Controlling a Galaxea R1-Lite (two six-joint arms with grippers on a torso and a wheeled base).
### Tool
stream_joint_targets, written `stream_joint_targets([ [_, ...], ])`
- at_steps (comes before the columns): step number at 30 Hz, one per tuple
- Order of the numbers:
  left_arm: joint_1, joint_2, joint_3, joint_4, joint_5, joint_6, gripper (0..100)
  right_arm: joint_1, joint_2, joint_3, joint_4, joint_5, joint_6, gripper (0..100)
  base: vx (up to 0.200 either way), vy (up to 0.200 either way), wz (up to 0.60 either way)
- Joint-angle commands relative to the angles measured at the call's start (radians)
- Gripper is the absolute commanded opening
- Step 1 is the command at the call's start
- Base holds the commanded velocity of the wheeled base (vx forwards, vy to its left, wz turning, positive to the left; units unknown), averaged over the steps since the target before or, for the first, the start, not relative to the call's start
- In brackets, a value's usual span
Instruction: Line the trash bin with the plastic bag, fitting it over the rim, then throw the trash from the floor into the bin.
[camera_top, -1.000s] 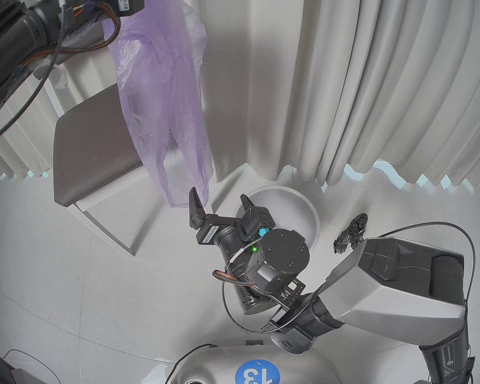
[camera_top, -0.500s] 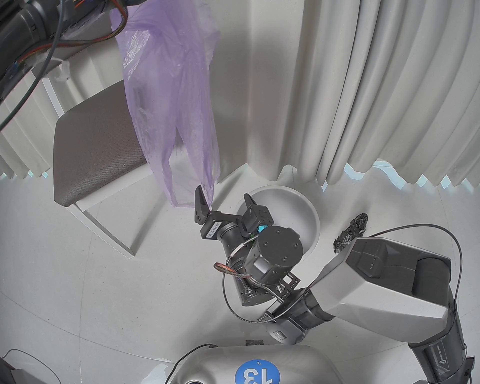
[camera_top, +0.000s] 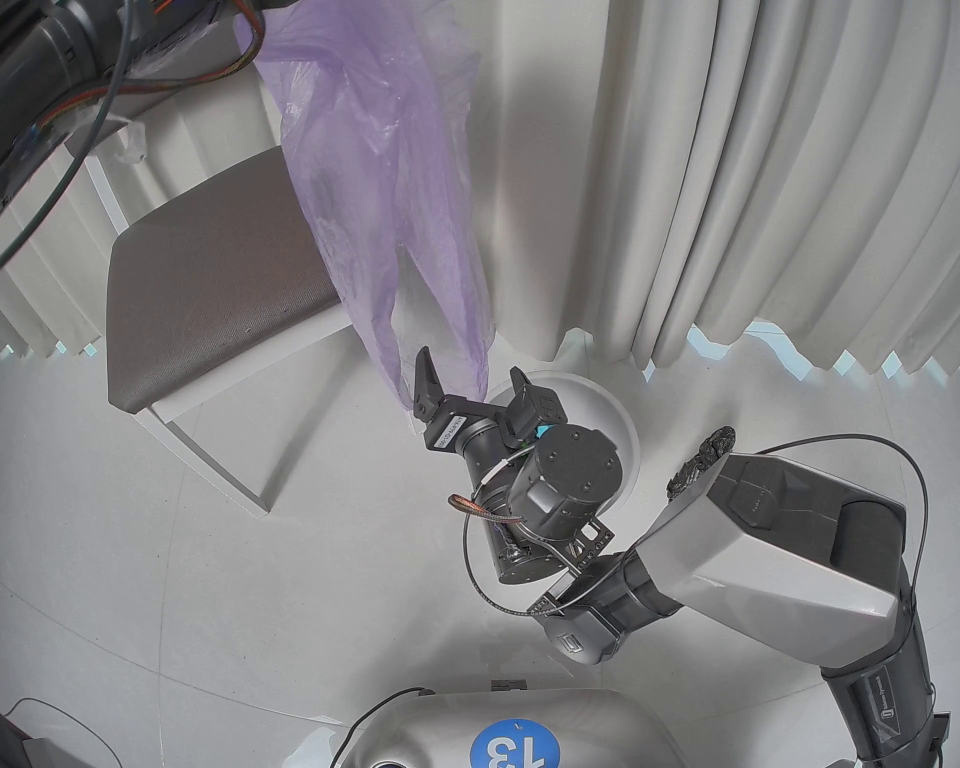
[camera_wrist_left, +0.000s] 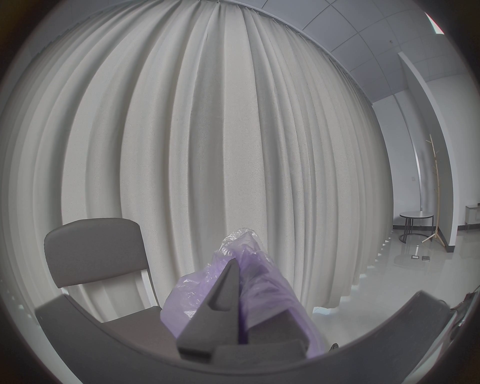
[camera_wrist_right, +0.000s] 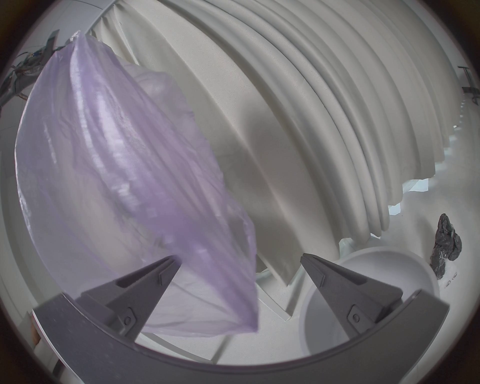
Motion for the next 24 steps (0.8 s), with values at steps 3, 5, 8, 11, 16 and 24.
stream_joint_targets([
  [3, 0.000, 0.002, 0.000, 0.000, 0.002, 0.001, 0, -0.025, 0.017, -0.017, 0.014, 0.000, 0.000, 100, 0.000, 0.000, 0.00],
  [5, 0.000, 0.002, 0.000, 0.000, 0.002, 0.001, 0, -0.035, 0.017, -0.017, 0.018, 0.000, 0.000, 100, 0.000, 0.000, 0.00],
  [8, 0.000, 0.004, -0.002, 0.000, 0.002, 0.003, 0, -0.046, 0.017, -0.017, 0.021, 0.000, -0.001, 100, 0.000, 0.000, 0.00],
  [11, 0.003, 0.010, -0.005, 0.000, 0.005, 0.007, 0, -0.052, 0.019, -0.016, 0.031, 0.000, 0.000, 100, 0.000, 0.000, 0.00],
  [16, 0.012, 0.021, -0.011, 0.000, 0.013, 0.012, 0, -0.052, 0.025, -0.016, 0.032, 0.000, 0.000, 100, 0.000, 0.000, 0.00],
  [24, 0.014, 0.025, -0.023, 0.000, 0.013, 0.009, 0, -0.052, 0.025, -0.014, 0.032, 0.000, 0.000, 100, 0.000, 0.000, 0.00],
])
